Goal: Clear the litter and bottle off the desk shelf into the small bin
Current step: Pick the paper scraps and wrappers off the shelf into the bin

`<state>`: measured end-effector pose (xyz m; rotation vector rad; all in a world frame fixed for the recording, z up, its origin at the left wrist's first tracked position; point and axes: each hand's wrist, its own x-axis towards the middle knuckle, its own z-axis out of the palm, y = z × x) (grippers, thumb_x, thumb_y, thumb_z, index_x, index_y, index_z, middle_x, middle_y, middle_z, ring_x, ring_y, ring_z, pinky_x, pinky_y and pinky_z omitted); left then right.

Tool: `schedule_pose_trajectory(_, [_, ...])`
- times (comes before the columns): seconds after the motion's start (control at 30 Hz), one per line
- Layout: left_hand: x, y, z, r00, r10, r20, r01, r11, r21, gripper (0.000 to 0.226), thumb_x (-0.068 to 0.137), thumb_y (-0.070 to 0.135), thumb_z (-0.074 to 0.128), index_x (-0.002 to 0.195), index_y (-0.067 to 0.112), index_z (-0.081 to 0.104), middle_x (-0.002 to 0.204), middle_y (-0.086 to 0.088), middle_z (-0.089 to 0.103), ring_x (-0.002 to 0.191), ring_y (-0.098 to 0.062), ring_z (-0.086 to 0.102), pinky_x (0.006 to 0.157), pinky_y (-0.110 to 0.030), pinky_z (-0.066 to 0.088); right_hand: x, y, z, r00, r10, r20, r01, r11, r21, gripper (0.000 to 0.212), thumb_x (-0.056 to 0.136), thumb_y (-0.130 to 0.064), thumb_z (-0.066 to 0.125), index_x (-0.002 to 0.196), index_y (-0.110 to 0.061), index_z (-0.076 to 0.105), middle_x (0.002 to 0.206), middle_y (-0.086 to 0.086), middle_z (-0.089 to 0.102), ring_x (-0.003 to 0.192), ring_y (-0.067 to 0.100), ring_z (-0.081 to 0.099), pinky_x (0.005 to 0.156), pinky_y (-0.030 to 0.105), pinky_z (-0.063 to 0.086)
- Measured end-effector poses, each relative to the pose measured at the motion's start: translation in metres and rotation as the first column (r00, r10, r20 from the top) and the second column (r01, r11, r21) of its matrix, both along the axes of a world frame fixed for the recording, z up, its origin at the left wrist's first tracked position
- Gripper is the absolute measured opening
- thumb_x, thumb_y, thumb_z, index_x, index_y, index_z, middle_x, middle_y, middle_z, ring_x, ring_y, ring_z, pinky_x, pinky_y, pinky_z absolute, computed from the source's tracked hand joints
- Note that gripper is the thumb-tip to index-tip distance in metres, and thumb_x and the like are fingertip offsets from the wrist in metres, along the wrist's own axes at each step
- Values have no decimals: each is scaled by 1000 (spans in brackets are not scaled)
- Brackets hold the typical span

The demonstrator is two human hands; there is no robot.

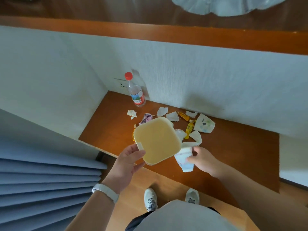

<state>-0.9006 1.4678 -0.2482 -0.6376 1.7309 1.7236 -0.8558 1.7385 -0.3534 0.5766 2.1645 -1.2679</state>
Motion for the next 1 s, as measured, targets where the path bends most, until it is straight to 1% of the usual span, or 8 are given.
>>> schedule_pose_trajectory(0.23, [-13,0,13,999,-10,-53,10,1000,7,16,98,5,63,114,8,65,118,-12,75,112,-25,70,107,-47,52,-5,8,81,937,-209,-281,197,978,-70,20,89,-29,66,105,-29,55,98,-7,65,89,16,66,79,33,57])
schedule_pose_trajectory(0.43, [-17,4,24,995,-28,-92,26,999,-30,15,97,12,66,113,13,65,116,-4,73,114,-22,66,109,-47,52,-11,7,139,729,-473,-494,388,881,-272,18,84,-27,69,97,-36,61,96,-10,71,92,10,68,88,46,56])
schedule_pose_trajectory(0.63, [-11,6,30,986,-91,-140,85,995,-48,20,96,16,68,116,12,65,118,-6,72,114,-23,66,108,-45,53,-10,-24,137,860,-175,-480,153,985,-85,21,87,-32,66,107,-36,60,102,-13,70,95,5,66,86,41,58])
schedule_pose_trajectory(0.73, [-6,3,29,979,-120,-163,108,991,-83,24,93,16,72,116,14,65,117,-6,72,107,-20,70,83,-28,61,-10,-40,126,885,-104,-453,106,994,-21,16,89,-34,63,102,-39,57,99,-8,68,89,13,67,77,39,60])
schedule_pose_trajectory(0.8, [0,2,31,978,-133,-162,117,988,-102,26,92,16,74,117,15,65,114,-4,72,101,-16,70,64,-16,57,-11,-47,119,896,-89,-435,115,993,34,14,89,-36,62,103,-32,58,95,-7,65,81,10,65,69,31,58])
schedule_pose_trajectory(0.83, [3,1,31,978,-135,-160,118,987,-112,26,92,17,74,117,17,64,113,-3,72,99,-15,70,61,-14,55,-12,-50,117,898,-91,-430,128,990,58,17,90,-36,62,105,-29,58,96,-7,63,81,10,63,69,30,55])
schedule_pose_trajectory(0.93, [8,-4,30,980,-133,-146,114,985,-130,25,92,18,74,115,18,65,113,-2,71,102,-15,67,69,-20,56,-12,-54,114,900,-99,-424,144,987,75,19,90,-32,61,107,-25,59,97,-6,61,84,11,61,72,29,55])
schedule_pose_trajectory(1.0, [10,-8,25,985,-117,-131,100,987,-129,24,92,18,74,114,16,65,114,-5,70,106,-20,67,85,-30,59,-9,-53,106,904,-105,-414,146,987,69,19,89,-32,62,107,-26,59,95,-6,62,83,13,62,72,30,55])
